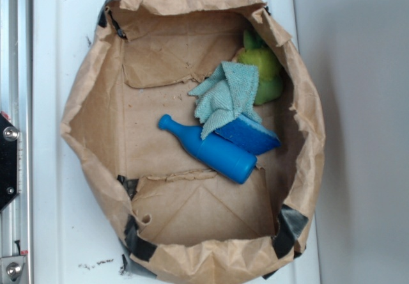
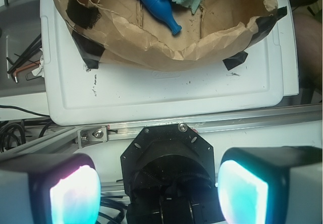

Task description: Grab the blue bottle.

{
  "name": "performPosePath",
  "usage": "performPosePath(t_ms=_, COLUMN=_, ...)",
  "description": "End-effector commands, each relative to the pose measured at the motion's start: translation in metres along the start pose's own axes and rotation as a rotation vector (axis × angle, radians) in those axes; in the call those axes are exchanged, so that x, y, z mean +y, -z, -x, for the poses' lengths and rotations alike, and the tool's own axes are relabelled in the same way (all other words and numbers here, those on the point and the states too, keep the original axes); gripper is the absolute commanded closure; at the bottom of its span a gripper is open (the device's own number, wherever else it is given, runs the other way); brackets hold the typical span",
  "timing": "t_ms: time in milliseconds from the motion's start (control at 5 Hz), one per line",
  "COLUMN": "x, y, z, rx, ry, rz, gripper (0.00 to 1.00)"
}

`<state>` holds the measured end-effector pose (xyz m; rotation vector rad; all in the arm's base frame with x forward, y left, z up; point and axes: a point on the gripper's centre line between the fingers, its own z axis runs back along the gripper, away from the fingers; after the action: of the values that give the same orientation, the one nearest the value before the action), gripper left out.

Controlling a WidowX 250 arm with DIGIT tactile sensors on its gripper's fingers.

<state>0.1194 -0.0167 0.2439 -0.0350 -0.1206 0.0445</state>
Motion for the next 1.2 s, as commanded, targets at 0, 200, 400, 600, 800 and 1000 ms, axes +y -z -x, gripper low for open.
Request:
performPosePath(t_ms=0, x=0.000, y=0.000, z=0.000, rx=0.000, ry=0.000, rz=0.000, gripper=0.00)
performPosePath(t_ms=200, x=-0.022, y=0.014, z=-0.045, rx=-0.120, ry=0.049, rz=-0.069, gripper=0.00)
performPosePath(t_ms=400, x=-0.025, y=0.012, z=-0.037, rx=-0.160, ry=0.029, rz=-0.105, gripper=0.00)
performPosePath(t_ms=600, x=-0.033, y=0.015, z=-0.030, rx=-0.173, ry=0.059, rz=-0.125, gripper=0.00)
performPosePath(t_ms=800, x=-0.035, y=0.017, z=-0.032, rx=-0.162, ry=0.036, rz=-0.150, gripper=0.00)
performPosePath(t_ms=1000, x=-0.032, y=0.019, z=-0.044, rx=-0.131, ry=-0.014, rz=-0.142, gripper=0.00)
